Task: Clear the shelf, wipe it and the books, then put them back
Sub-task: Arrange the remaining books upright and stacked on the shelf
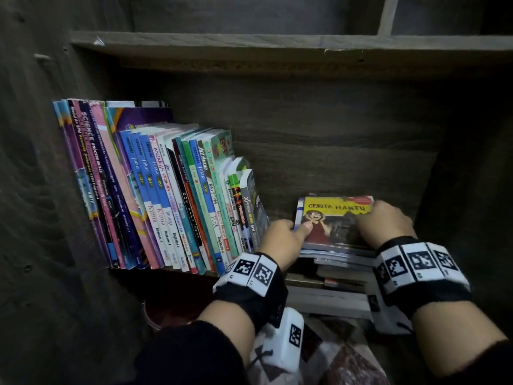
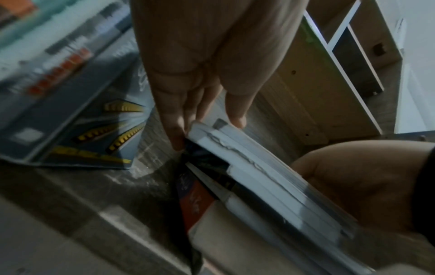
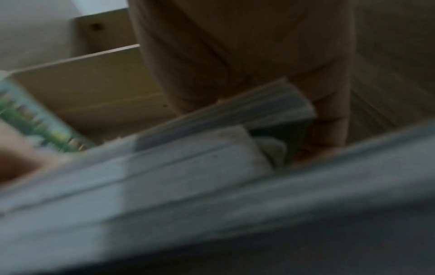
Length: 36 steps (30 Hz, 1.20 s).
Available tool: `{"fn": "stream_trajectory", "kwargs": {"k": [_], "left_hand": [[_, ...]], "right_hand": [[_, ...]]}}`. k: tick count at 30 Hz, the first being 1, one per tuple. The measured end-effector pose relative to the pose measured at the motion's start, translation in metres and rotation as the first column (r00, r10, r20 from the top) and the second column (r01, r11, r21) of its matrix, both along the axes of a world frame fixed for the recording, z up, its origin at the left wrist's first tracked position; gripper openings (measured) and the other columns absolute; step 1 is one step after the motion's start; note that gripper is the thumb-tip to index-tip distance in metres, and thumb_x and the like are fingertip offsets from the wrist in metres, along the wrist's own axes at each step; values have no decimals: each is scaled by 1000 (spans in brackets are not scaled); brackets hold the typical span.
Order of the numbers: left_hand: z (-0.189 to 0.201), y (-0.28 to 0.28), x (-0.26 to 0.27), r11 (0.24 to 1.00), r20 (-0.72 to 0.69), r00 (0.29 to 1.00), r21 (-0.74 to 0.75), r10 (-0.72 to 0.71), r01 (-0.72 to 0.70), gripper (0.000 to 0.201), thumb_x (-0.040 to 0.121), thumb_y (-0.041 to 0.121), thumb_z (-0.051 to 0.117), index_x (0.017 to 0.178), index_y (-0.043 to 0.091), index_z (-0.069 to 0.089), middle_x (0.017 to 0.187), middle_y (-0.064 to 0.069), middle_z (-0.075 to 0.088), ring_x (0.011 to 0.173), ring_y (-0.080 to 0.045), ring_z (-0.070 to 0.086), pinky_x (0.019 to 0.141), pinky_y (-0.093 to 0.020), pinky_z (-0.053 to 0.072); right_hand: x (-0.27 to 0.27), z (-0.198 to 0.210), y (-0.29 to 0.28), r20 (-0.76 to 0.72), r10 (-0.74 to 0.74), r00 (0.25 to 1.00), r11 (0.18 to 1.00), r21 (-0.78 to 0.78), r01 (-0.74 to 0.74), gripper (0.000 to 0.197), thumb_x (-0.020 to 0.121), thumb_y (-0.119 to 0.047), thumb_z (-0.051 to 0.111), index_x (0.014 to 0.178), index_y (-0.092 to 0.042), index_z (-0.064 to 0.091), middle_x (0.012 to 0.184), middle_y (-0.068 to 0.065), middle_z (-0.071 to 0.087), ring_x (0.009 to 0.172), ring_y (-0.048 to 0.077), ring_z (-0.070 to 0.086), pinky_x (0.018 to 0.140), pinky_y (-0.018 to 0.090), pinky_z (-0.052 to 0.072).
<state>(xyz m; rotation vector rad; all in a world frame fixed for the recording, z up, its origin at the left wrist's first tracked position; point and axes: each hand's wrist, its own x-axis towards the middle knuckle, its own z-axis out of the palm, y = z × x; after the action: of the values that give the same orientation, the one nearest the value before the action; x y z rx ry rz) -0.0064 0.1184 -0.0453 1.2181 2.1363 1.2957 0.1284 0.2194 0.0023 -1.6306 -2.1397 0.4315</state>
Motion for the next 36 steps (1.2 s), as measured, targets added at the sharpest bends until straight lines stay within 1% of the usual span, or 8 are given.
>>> {"fn": "stream_trajectory", "kwargs": {"k": [4, 12, 17, 21, 25, 29, 32, 36], "left_hand": [[6, 16, -1, 993, 43, 992, 18, 118, -119, 41, 85, 43, 68, 66, 15, 45, 81, -7, 56, 79, -24, 56, 74, -34, 47], [6, 25, 6, 999, 579, 814, 16, -44, 43, 29, 77, 16, 78, 95, 0, 61, 82, -13, 67, 65, -24, 61, 49, -27, 46], [12, 8, 11, 981, 508, 860, 187, -46, -58, 17, 76, 2, 74, 82, -4, 60, 94, -23, 69, 91, -35, 67, 89, -49, 52], [20, -12, 13, 892, 446, 894, 421, -42, -168, 16, 83, -2, 68, 85, 11, 58, 95, -13, 69, 89, -30, 65, 86, -47, 54], [18, -35, 22, 749, 171, 957, 595, 236, -291, 27, 87, 13, 66, 88, 32, 48, 87, 12, 60, 82, -10, 59, 72, -25, 47], [-21, -38, 33, 578, 39, 819, 688, 573, -438, 28, 86, 17, 65, 110, 9, 53, 96, -4, 62, 86, -22, 59, 73, -26, 42], [-58, -31, 36, 621, -66, 783, 652, 619, -436, 35, 81, 12, 72, 108, -1, 53, 97, -16, 61, 88, -35, 62, 74, -33, 48], [-84, -31, 32, 767, -268, 801, 550, 536, -329, 55, 73, 10, 81, 112, 11, 42, 101, -15, 65, 91, -34, 66, 74, -36, 54]], "right_hand": [[7, -8, 16, -5, 8, 1000, 988, -152, -8, 16, 89, -17, 54, 93, -2, 59, 103, 21, 62, 90, 32, 56, 80, 34, 44], [15, -4, 20, -90, 6, 996, 982, -190, -23, 15, 81, -10, 64, 74, -6, 51, 91, 17, 60, 91, 32, 60, 81, 36, 49], [12, -8, 17, -227, 15, 974, 993, -115, -42, 13, 78, -11, 61, 85, 1, 61, 85, 18, 62, 82, 33, 61, 72, 34, 50], [-3, -6, 9, -466, 178, 867, 984, 96, -151, 18, 81, -9, 62, 97, -4, 65, 93, 15, 67, 90, 33, 63, 74, 33, 47], [-31, 1, -23, -622, 360, 695, 931, 196, -307, 55, 86, -14, 67, 138, -21, 51, 132, -1, 59, 119, 17, 56, 105, 37, 43], [-60, 0, -60, -730, 408, 548, 844, 73, -532, 39, 98, -37, 49, 134, -25, 55, 131, -9, 59, 119, 10, 56, 104, 39, 44], [-72, -6, -70, -751, 436, 495, 745, -7, -667, 46, 98, -53, 31, 128, -31, 57, 119, -22, 60, 105, -7, 55, 100, 35, 45], [-81, -28, -58, -711, 430, 556, 729, -90, -679, 64, 93, -68, 23, 138, -31, 49, 140, -7, 51, 130, 9, 45, 113, 41, 32]]}}
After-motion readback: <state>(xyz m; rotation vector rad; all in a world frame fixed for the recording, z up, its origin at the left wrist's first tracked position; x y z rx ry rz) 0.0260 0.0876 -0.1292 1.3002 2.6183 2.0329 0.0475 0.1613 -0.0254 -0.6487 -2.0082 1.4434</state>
